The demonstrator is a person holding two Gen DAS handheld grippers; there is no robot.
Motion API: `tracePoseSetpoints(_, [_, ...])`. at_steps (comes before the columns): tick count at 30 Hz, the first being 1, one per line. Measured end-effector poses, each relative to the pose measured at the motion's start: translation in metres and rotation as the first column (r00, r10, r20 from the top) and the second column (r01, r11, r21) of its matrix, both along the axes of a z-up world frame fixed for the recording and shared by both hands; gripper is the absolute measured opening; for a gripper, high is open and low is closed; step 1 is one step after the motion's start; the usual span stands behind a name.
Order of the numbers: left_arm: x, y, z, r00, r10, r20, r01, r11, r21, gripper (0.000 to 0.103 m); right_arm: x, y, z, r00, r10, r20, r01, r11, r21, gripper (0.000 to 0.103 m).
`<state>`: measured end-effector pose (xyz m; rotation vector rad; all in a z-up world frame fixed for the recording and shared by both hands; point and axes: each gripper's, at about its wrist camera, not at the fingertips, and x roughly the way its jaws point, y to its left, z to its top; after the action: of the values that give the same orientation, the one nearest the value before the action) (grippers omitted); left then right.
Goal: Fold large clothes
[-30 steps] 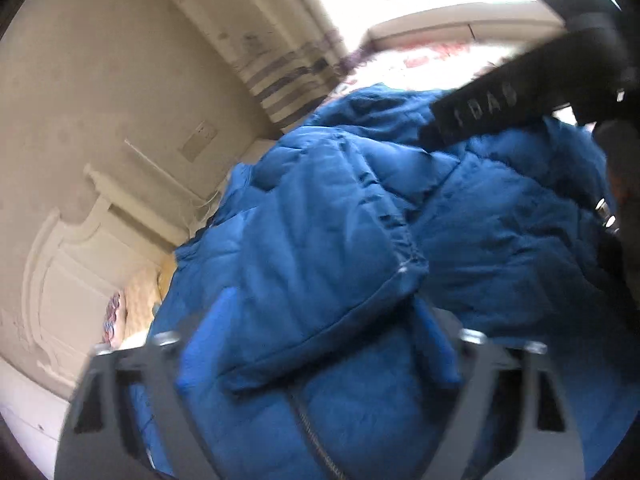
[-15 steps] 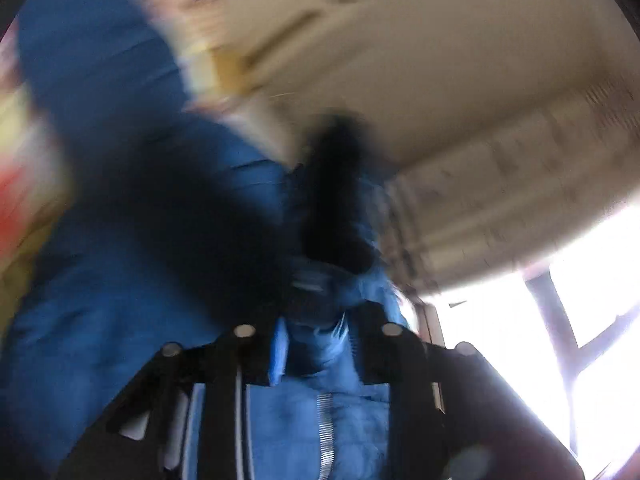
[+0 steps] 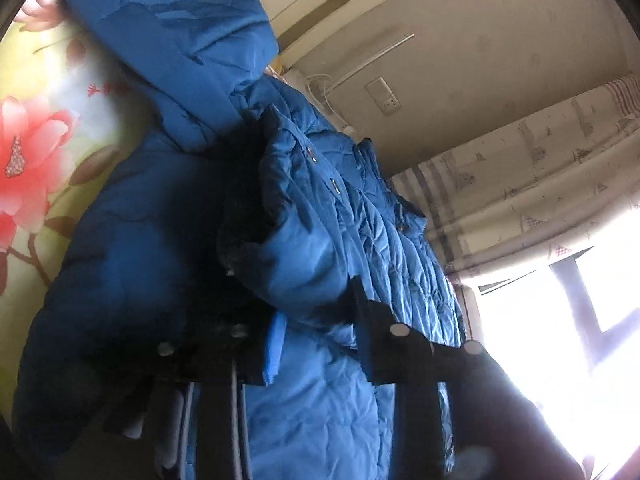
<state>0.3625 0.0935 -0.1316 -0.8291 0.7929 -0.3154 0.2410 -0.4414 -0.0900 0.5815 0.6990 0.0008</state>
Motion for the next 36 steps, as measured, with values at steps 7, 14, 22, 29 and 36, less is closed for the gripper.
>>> tracePoseSetpoints(7, [0.0, 0.003, -0.001, 1.0, -0.011, 0.002, 0.011, 1.0, 0.018, 0.028, 0.024, 0.032, -0.01, 0.984, 0.132, -0.121, -0.13, 0.991, 0.026, 0.053])
tracePoseSetpoints(14, [-0.007, 0.008, 0.002, 0.999, -0.018, 0.039, 0.018, 1.0, -0.013, 0.023, 0.034, -0.003, -0.014, 0.99, -0.128, -0.058, 0.132, 0.988, 0.076, 0.043])
tracePoseSetpoints(22, [-0.008, 0.005, 0.002, 0.999, -0.021, 0.036, 0.02, 1.0, 0.021, 0.021, 0.009, -0.042, -0.022, 0.974, -0.222, 0.053, 0.202, 0.946, 0.253, 0.027])
tracePoseSetpoints(29, [-0.007, 0.004, -0.001, 0.999, -0.049, 0.0, 0.049, 0.998, 0.024, 0.021, -0.001, -0.05, -0.032, 0.967, -0.251, -0.046, 0.253, 0.916, 0.311, 0.027])
tracePoseSetpoints(36, [-0.01, -0.002, 0.005, 1.0, -0.027, 0.015, 0.025, 0.996, 0.089, 0.022, 0.004, 0.002, 0.046, 0.989, -0.118, 0.086, 0.128, 0.984, -0.125, 0.029])
